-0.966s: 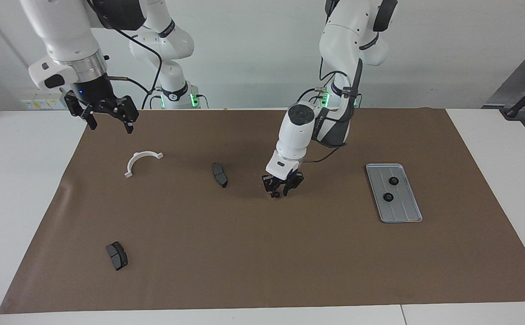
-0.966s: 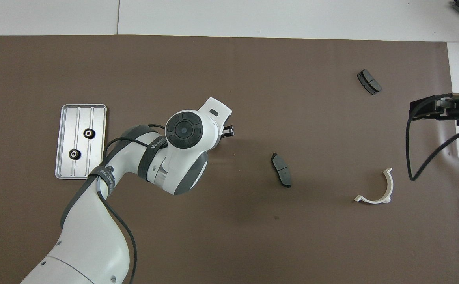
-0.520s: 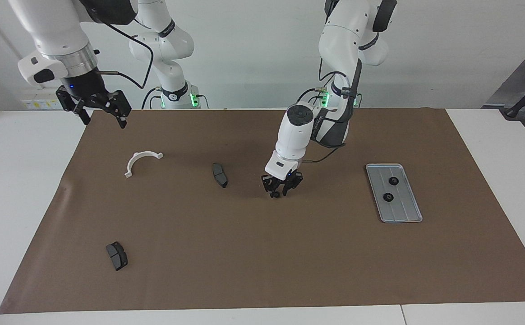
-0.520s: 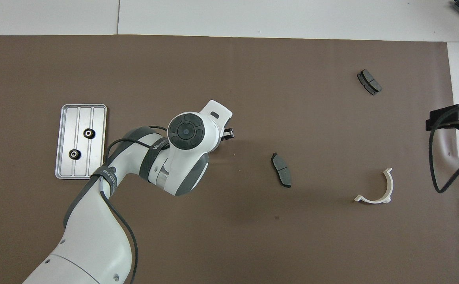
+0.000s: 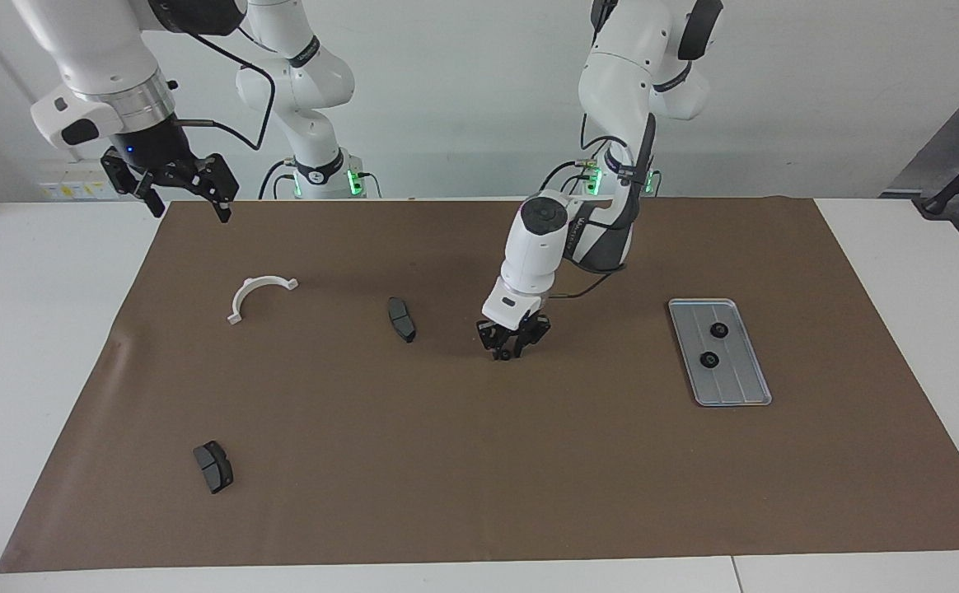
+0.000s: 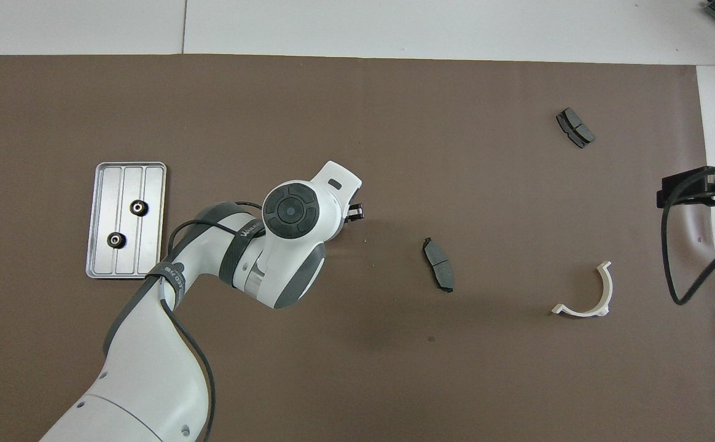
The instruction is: Pick bearing gear from pile to tray
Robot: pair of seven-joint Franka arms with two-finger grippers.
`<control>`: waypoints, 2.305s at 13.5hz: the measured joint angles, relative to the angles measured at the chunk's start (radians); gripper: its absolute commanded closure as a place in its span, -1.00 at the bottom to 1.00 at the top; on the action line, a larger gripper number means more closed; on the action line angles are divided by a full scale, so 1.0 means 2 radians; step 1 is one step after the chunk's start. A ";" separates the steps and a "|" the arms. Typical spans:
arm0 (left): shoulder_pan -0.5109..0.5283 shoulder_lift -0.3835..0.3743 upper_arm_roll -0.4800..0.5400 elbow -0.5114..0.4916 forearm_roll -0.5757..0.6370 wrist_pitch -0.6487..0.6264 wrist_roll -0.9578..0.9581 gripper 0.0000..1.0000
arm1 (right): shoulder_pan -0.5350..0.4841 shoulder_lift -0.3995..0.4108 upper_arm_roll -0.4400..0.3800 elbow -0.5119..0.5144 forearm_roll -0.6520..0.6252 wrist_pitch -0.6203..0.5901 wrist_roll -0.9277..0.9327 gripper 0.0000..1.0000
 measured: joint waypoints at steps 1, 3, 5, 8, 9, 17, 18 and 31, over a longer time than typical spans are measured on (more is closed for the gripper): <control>0.000 0.000 0.000 0.000 0.000 0.001 -0.002 0.23 | 0.000 0.000 0.000 -0.001 0.000 0.000 0.000 -1.00; 0.000 0.001 0.000 -0.001 0.000 0.002 -0.003 0.36 | 0.000 0.000 0.000 -0.002 0.000 0.000 0.000 -1.00; 0.000 0.001 0.001 -0.001 0.000 0.002 -0.003 0.48 | 0.000 0.000 0.000 -0.002 0.000 0.000 0.000 -1.00; 0.000 0.001 0.001 -0.001 0.000 0.002 -0.004 0.69 | 0.001 0.000 0.001 -0.002 0.000 0.000 0.000 -1.00; 0.000 0.001 0.001 -0.001 0.000 0.002 -0.004 0.75 | 0.002 0.000 0.001 -0.002 0.000 0.000 0.000 -1.00; 0.001 0.001 0.008 0.023 0.000 -0.039 -0.004 0.86 | 0.005 0.000 0.000 -0.002 0.000 0.000 0.000 -1.00; 0.004 0.000 0.010 0.035 0.000 -0.053 -0.004 0.87 | 0.005 0.000 0.000 -0.002 0.000 0.000 0.000 -1.00; 0.251 -0.072 0.016 0.033 0.000 -0.211 0.389 0.87 | 0.007 0.000 0.001 -0.002 0.000 0.000 0.000 -1.00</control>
